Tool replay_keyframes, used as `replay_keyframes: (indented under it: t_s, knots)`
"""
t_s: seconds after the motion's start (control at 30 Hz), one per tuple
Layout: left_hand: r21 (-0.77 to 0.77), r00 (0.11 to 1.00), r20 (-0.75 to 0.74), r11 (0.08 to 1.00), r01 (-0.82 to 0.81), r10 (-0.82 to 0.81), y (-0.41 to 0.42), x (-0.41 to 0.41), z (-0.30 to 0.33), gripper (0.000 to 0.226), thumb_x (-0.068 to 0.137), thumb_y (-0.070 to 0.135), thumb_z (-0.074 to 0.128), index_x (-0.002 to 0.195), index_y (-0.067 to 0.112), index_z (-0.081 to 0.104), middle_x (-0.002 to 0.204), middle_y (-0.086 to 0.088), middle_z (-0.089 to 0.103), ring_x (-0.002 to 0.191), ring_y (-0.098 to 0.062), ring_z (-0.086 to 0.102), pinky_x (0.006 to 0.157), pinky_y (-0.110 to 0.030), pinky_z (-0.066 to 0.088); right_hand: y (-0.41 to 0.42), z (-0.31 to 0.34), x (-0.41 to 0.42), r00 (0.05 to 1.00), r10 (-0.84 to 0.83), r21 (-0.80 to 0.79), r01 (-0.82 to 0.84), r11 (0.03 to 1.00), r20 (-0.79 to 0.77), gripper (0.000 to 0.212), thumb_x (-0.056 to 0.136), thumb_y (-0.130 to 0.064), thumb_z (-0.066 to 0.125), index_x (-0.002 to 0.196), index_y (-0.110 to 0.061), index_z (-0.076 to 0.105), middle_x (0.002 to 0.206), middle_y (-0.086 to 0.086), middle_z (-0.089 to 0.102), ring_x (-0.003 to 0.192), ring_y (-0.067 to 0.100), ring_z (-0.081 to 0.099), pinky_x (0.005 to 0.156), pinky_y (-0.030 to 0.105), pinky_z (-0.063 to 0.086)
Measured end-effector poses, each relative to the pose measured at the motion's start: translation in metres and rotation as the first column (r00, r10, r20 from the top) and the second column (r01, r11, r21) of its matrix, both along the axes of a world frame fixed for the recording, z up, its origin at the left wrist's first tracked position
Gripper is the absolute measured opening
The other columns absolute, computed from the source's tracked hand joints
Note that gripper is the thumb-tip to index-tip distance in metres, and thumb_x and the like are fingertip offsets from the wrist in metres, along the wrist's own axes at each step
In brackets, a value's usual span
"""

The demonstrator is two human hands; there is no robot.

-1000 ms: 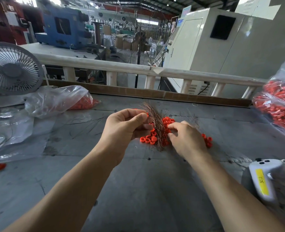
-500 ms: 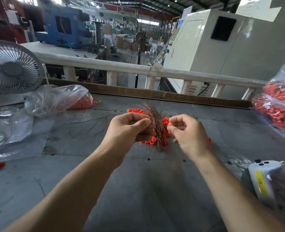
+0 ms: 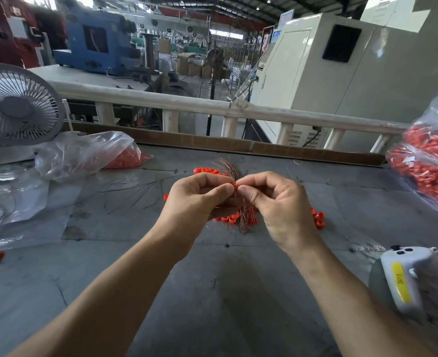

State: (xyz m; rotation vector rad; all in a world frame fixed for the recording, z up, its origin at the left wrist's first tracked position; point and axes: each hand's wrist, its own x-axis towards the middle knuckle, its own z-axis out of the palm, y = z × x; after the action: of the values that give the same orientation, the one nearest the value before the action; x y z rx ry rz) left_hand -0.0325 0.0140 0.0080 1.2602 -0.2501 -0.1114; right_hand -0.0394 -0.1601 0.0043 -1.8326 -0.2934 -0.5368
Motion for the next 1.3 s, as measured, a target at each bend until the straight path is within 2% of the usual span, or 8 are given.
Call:
replay_keyframes:
  t_s: [0.1, 0.23, 0.47, 0.67, 0.87, 1.03, 1.17, 1.3]
  knots:
    - [-0.012, 1.0, 0.01, 1.0, 0.002, -0.002, 0.0002, 0.0, 0.0006, 0.015, 0.095, 0.004, 0.067, 0.108, -0.001, 0.071, 0.092, -0.019, 0.077, 0.088, -0.031, 0.077, 0.076, -0.033, 0.063, -0.0015, -0.0004, 0.0005, 1.0, -0.02, -0.007, 0.02, 1.0, -0.005, 0.009, 0.09, -0.02, 0.079, 0.096, -0.027, 0.08, 0.091, -0.006, 0.079, 0.089, 0.015, 0.076, 0.085, 0.044, 0.063]
    - [-0.003, 0.999, 0.032, 1.0, 0.001, -0.001, -0.0001, 0.0008, 0.0004, 0.016, 0.094, 0.004, 0.067, 0.109, 0.0, 0.071, 0.092, -0.018, 0.078, 0.089, -0.032, 0.077, 0.078, -0.035, 0.063, -0.0012, -0.0003, 0.001, 1.0, -0.022, -0.005, 0.022, 1.0, -0.003, 0.009, 0.091, -0.019, 0.078, 0.096, -0.027, 0.08, 0.09, -0.005, 0.079, 0.086, 0.015, 0.076, 0.083, 0.044, 0.063]
    - [0.032, 0.996, 0.09, 0.999, 0.004, -0.007, 0.0007, 0.001, -0.0006, 0.014, 0.092, 0.006, 0.069, 0.105, 0.004, 0.073, 0.091, -0.016, 0.078, 0.089, -0.03, 0.077, 0.078, -0.035, 0.063, -0.0003, 0.0028, 0.0007, 0.997, 0.011, 0.012, -0.012, 1.0, 0.071, 0.009, 0.089, -0.026, 0.077, 0.096, -0.032, 0.079, 0.091, -0.009, 0.078, 0.082, 0.009, 0.073, 0.074, 0.026, 0.055]
    - [0.067, 0.988, 0.151, 0.998, -0.019, 0.009, 0.0011, 0.0014, -0.0009, 0.012, 0.093, 0.003, 0.068, 0.104, 0.002, 0.072, 0.087, -0.015, 0.078, 0.084, -0.028, 0.077, 0.076, -0.033, 0.063, -0.001, -0.0011, 0.0008, 0.998, 0.055, 0.02, -0.056, 0.998, 0.029, 0.009, 0.089, -0.031, 0.075, 0.097, -0.032, 0.078, 0.093, -0.005, 0.079, 0.089, 0.015, 0.075, 0.079, 0.031, 0.058]
    - [0.122, 0.982, 0.19, 0.992, -0.034, 0.01, -0.0003, 0.0009, -0.0007, 0.016, 0.093, 0.002, 0.068, 0.108, 0.001, 0.071, 0.087, -0.013, 0.078, 0.083, -0.025, 0.077, 0.078, -0.034, 0.063, -0.0007, 0.0018, -0.0004, 0.998, 0.053, 0.015, -0.054, 0.998, 0.046, 0.008, 0.087, -0.038, 0.074, 0.092, -0.033, 0.078, 0.085, -0.007, 0.077, 0.074, 0.007, 0.07, 0.07, 0.018, 0.053]
    - [0.094, 0.984, 0.178, 0.995, -0.037, 0.02, 0.0009, 0.0003, 0.0, 0.015, 0.093, 0.002, 0.068, 0.107, 0.002, 0.071, 0.088, -0.013, 0.078, 0.085, -0.026, 0.077, 0.077, -0.032, 0.063, 0.0012, -0.0008, 0.0006, 0.996, 0.057, 0.051, -0.061, 0.997, 0.071, 0.009, 0.09, -0.025, 0.073, 0.095, -0.032, 0.077, 0.093, -0.004, 0.078, 0.087, 0.013, 0.074, 0.079, 0.026, 0.057]
    - [0.1, 0.984, 0.18, 0.995, -0.03, 0.012, 0.0011, 0.0008, -0.0005, 0.014, 0.093, 0.003, 0.068, 0.107, 0.002, 0.072, 0.089, -0.014, 0.078, 0.085, -0.027, 0.077, 0.078, -0.034, 0.063, 0.0026, 0.0019, -0.0009, 0.987, 0.046, -0.031, -0.042, 0.999, 0.152, 0.009, 0.091, -0.024, 0.072, 0.096, -0.03, 0.075, 0.098, -0.007, 0.076, 0.096, 0.018, 0.073, 0.083, 0.026, 0.057]
    - [0.106, 0.982, 0.188, 0.994, -0.017, -0.003, 0.001, 0.0012, -0.0012, 0.014, 0.094, 0.005, 0.067, 0.107, 0.003, 0.072, 0.088, -0.014, 0.078, 0.085, -0.027, 0.077, 0.078, -0.035, 0.063, 0.0004, 0.0036, -0.0033, 0.986, 0.045, -0.094, -0.031, 0.995, 0.16, 0.007, 0.092, -0.024, 0.072, 0.098, -0.026, 0.075, 0.096, -0.006, 0.074, 0.094, 0.021, 0.072, 0.082, 0.036, 0.06]
